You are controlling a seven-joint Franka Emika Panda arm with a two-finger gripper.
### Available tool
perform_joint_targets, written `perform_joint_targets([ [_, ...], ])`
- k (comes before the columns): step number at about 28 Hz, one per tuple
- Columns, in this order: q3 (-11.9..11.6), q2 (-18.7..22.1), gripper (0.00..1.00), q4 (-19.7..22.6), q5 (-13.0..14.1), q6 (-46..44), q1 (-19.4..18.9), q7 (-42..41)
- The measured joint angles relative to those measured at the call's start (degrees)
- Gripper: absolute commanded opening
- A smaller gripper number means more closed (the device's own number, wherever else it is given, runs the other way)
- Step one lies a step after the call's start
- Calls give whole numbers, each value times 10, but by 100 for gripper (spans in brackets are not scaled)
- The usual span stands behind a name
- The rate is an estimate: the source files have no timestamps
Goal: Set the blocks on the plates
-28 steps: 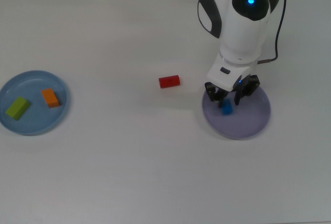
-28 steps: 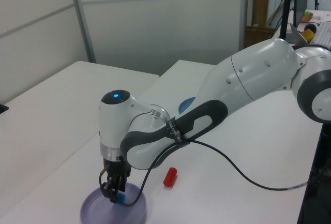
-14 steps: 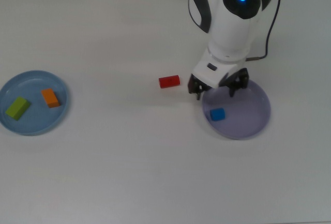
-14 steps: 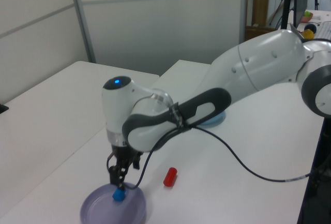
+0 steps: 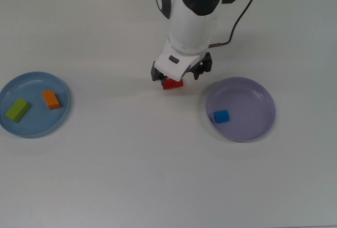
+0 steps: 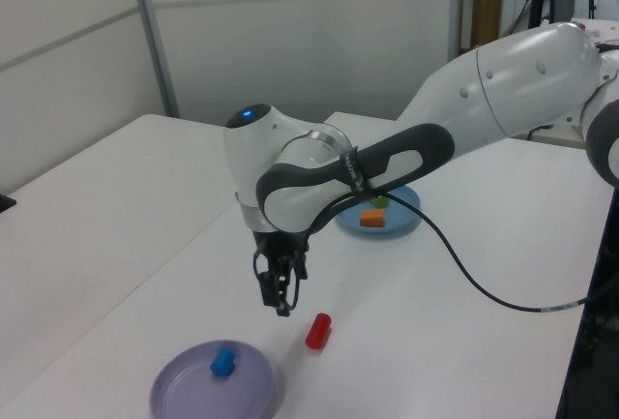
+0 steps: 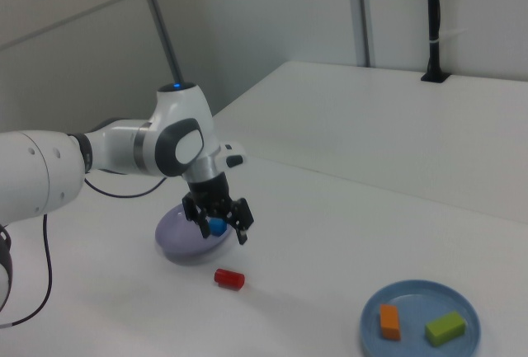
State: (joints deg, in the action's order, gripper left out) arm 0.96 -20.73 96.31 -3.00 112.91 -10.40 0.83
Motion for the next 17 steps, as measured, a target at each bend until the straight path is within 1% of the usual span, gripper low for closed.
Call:
perform_joint_targets([
  [3, 0, 14, 100, 28, 0, 6, 10, -5],
  [6, 0, 30, 100, 64, 0, 39, 16, -7],
  [11, 0, 42, 100, 105, 0, 72, 16, -7],
  [17, 0, 43, 100, 122, -4, 83, 15, -30],
])
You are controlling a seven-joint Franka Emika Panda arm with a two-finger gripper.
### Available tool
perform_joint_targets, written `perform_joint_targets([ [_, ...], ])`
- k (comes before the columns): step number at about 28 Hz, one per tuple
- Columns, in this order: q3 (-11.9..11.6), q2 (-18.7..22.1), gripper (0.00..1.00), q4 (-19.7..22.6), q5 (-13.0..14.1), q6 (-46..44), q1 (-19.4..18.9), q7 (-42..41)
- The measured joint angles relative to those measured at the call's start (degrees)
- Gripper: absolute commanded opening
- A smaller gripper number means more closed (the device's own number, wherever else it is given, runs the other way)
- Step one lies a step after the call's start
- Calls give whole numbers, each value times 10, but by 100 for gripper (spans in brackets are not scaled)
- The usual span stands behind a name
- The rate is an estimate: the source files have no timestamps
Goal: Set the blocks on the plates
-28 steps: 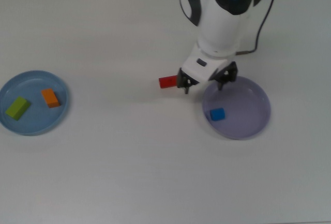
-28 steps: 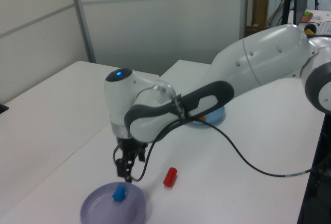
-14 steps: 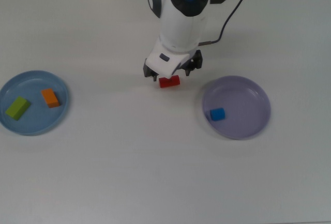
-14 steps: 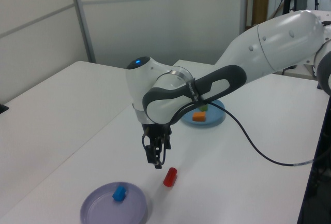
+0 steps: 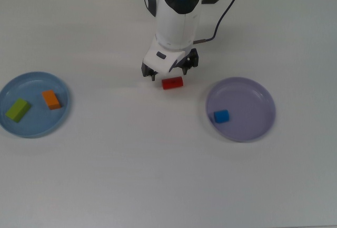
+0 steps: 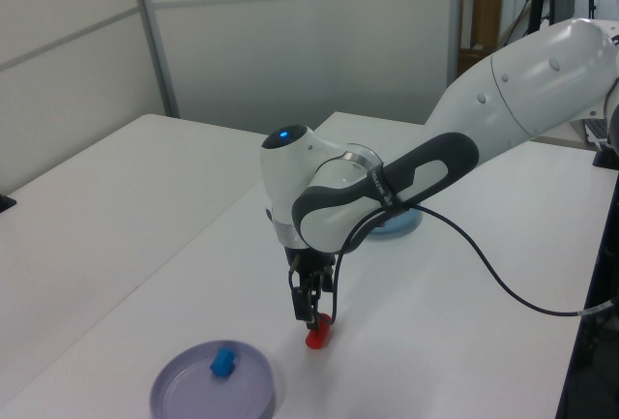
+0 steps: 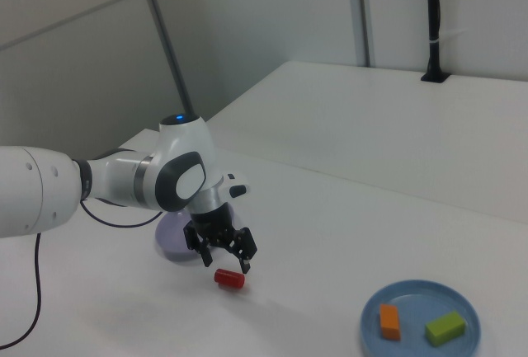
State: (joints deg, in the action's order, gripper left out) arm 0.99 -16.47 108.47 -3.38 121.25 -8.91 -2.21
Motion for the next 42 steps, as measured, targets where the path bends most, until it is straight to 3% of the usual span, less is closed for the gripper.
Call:
perform_joint_targets([
  [13, 3, -20, 100, 13, -43, 36, -7, -8],
  [32, 5, -21, 100, 16, -44, 36, -10, -12],
  [36, 6, -21, 94, 17, -44, 36, -10, -12],
  [42, 8, -23, 100, 25, -44, 36, -12, -14],
])
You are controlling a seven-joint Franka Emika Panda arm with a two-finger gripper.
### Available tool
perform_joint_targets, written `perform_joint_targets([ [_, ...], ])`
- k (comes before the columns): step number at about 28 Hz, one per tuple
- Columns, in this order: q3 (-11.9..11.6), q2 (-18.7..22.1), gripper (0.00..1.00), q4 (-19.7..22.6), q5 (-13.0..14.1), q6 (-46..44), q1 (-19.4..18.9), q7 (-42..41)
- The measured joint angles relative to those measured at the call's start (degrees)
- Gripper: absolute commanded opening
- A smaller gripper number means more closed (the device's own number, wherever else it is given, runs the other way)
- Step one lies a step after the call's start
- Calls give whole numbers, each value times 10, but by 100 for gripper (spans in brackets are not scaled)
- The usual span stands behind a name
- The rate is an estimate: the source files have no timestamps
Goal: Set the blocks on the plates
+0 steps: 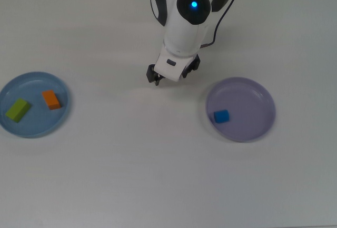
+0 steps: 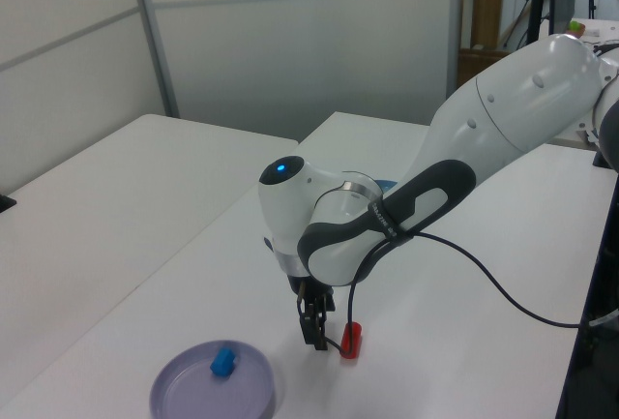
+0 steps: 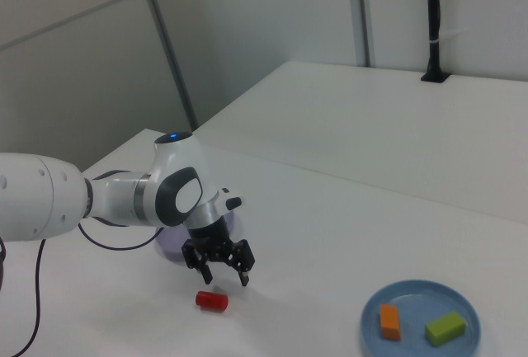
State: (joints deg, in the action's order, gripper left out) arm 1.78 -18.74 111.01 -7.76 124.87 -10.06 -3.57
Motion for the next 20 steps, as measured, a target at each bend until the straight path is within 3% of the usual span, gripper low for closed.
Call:
perform_joint_targets([
  [9, 5, 6, 100, 16, 0, -6, -12, -1],
  [20, 4, 35, 100, 30, 0, -94, -14, -3],
])
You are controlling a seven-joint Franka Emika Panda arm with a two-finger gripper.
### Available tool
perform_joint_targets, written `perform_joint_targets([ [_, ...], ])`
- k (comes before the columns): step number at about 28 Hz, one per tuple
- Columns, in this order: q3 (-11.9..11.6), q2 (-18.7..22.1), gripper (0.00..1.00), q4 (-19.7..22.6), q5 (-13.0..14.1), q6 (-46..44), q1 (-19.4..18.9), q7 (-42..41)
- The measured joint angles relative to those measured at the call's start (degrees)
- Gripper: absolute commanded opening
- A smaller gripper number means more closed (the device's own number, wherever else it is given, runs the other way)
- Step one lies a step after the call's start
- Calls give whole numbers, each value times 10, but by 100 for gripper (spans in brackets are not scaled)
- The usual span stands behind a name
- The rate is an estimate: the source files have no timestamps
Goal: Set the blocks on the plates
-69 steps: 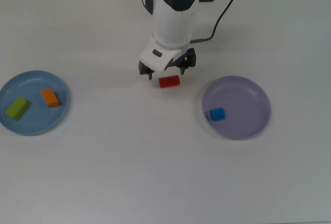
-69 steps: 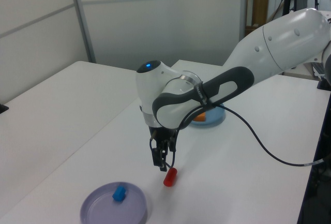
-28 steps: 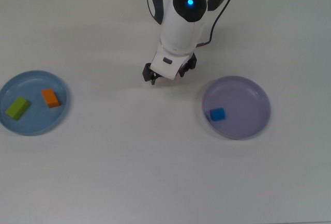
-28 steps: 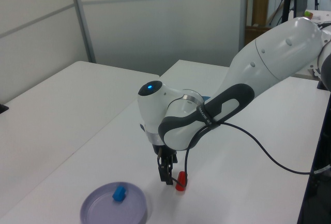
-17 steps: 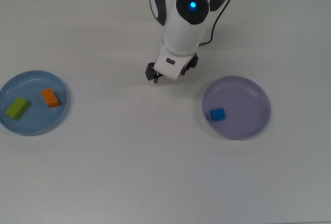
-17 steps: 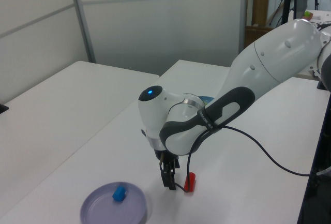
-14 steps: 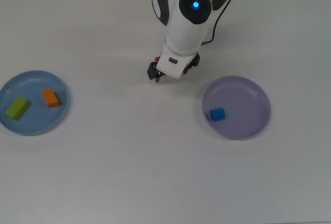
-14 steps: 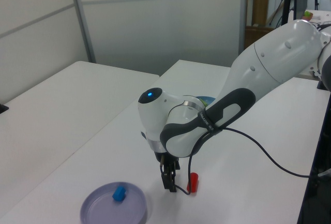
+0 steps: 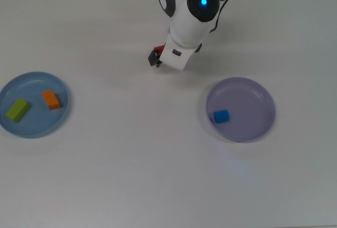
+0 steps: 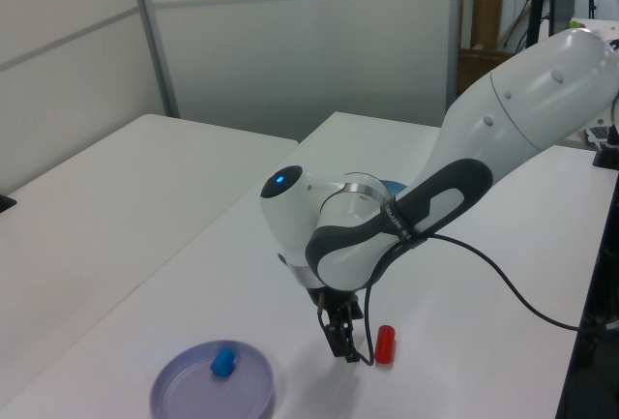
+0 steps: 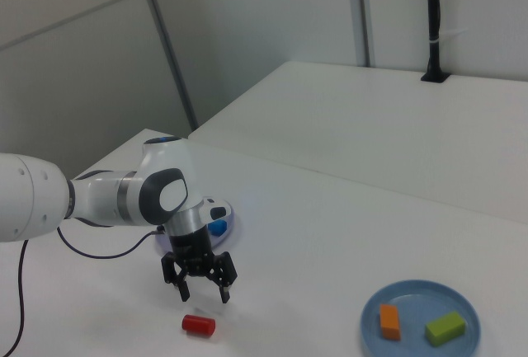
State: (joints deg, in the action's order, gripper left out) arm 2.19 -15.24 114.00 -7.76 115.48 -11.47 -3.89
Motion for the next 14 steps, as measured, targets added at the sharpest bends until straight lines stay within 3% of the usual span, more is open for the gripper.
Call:
perform_joint_targets([
  [4, -3, 7, 100, -10, 0, -10, 1, 3],
  [9, -8, 19, 100, -36, -4, -117, 2, 6],
  [14, -12, 25, 100, -37, -11, -158, 2, 7],
])
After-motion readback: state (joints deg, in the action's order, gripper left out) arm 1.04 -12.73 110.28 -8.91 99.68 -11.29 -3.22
